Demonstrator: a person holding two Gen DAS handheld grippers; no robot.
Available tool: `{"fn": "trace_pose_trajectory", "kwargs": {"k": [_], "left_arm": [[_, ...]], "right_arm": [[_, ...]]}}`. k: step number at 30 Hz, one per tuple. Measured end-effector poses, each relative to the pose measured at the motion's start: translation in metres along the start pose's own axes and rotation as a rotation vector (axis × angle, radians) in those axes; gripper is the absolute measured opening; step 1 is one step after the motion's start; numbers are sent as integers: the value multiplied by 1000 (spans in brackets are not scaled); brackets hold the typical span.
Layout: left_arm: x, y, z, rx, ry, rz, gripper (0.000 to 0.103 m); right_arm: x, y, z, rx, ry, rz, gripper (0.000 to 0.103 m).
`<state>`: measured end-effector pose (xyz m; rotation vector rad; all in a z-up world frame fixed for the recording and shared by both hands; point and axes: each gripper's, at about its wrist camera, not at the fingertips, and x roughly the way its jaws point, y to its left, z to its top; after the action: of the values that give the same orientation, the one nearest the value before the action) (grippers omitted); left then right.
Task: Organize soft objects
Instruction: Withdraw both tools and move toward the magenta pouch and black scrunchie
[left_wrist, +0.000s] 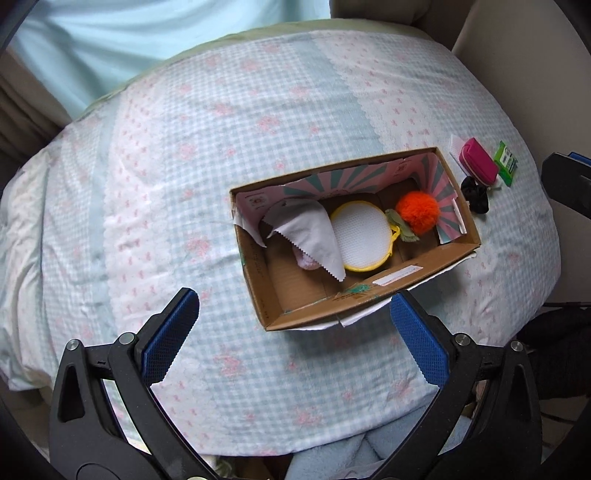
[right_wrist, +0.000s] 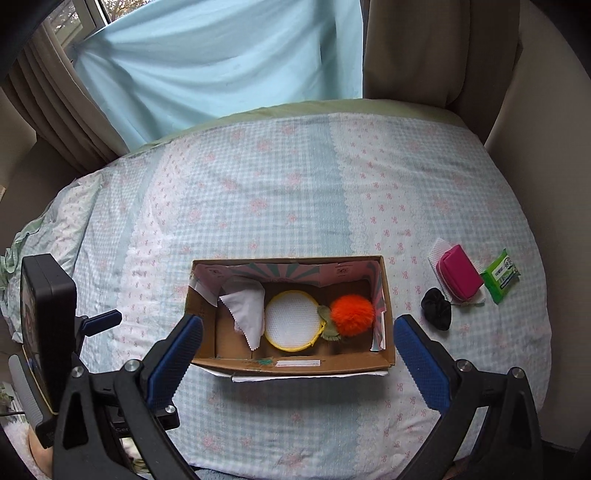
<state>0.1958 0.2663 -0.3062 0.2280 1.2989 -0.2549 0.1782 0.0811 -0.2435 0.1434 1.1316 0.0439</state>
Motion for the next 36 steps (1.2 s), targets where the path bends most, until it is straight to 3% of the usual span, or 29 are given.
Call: {"fn": "trace_pose_trajectory", "kwargs": {"k": [9,18,28,36], "left_arm": [[-66,-28,-6,5,-154,19,103],[-95,-101,6,-3,-263,24,103],[-92,-214,25,-164,-308,27,103],[-78,-294,29,-224,-330,-12,103]], "right_arm": [[-59,-33,-12,17,-93,-88,103],[-92,-127,-21,22,-151,-136,103],[-90,-245,-7,-131,-192,-73,103],[-76,-289,16,-231,-212,-12,103]]}}
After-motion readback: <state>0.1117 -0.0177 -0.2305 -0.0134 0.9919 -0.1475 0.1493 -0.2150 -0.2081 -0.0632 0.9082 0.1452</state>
